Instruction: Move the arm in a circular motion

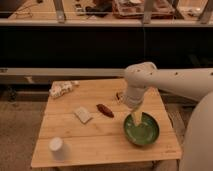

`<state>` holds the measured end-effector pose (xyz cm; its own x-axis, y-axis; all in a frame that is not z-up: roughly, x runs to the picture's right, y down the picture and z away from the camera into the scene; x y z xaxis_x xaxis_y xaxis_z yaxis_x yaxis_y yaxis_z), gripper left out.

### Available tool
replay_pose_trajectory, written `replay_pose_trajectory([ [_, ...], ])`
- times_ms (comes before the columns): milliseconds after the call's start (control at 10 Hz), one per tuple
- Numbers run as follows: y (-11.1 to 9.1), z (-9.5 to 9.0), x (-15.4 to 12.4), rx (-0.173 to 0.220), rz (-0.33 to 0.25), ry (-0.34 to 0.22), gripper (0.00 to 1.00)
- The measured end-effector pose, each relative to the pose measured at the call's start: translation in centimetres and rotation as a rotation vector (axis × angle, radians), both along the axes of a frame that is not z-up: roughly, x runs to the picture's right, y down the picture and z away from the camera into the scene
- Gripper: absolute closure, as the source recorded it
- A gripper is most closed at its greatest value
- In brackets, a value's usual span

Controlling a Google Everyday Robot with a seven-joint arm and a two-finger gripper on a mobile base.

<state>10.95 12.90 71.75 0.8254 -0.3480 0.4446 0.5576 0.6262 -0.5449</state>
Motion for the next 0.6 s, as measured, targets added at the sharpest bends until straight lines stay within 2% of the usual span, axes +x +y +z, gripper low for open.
replay_pose_trajectory([
  [100,0.3,-0.6,-1.2,-0.003,-0.017,-0.025,0.2],
  [200,0.1,-1.1,-3.6,0.003,-0.049,-0.082,0.2],
  [400,-1.2,-1.5,-9.1,0.027,-0.101,-0.22,0.2],
  [600,-2.3,-2.7,-15.6,0.04,-0.178,-0.402,0.2],
])
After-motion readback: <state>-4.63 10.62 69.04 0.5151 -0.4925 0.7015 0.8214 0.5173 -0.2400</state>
